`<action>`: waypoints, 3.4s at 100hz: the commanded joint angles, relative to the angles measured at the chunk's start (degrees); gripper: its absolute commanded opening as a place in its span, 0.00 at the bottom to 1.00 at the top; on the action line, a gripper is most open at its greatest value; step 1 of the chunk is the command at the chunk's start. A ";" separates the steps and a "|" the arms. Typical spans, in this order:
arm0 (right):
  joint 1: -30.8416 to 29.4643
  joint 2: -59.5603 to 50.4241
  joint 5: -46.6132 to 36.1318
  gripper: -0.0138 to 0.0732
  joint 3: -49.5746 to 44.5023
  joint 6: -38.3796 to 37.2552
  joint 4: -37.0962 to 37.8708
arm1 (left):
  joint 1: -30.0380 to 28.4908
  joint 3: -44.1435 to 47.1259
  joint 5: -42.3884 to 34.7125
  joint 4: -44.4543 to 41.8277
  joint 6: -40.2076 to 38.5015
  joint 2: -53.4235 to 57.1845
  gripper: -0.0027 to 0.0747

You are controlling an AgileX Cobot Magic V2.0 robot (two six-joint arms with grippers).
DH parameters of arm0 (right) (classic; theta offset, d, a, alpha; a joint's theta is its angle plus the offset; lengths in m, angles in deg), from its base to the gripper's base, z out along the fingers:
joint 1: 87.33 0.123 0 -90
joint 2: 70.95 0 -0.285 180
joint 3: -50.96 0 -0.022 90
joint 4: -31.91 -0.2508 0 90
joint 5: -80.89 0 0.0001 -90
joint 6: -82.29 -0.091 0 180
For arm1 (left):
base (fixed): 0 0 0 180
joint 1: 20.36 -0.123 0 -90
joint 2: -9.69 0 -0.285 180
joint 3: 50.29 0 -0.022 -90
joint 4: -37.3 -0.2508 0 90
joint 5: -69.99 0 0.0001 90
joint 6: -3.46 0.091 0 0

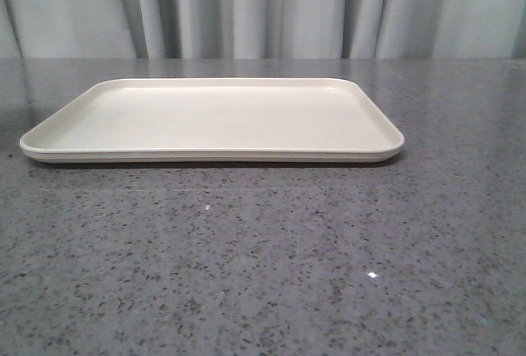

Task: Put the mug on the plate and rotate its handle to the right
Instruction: 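Close the left gripper on the mug rim and lift it, then lower the mug onto the cream tray and open the left gripper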

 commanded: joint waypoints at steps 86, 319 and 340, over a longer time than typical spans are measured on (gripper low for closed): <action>0.09 3.19 -2.99 0.76 1.68 0.35 0.75 | 25.00 -16.96 -3.80 1.18 0.20 -26.30 0.01; 0.09 3.75 -0.72 0.76 1.68 0.35 0.75 | 25.00 -21.23 -0.38 1.45 -0.18 -34.28 0.39; 0.09 3.75 -0.72 0.76 1.68 0.35 0.75 | 24.89 -27.33 -0.38 0.07 -0.31 -31.72 0.39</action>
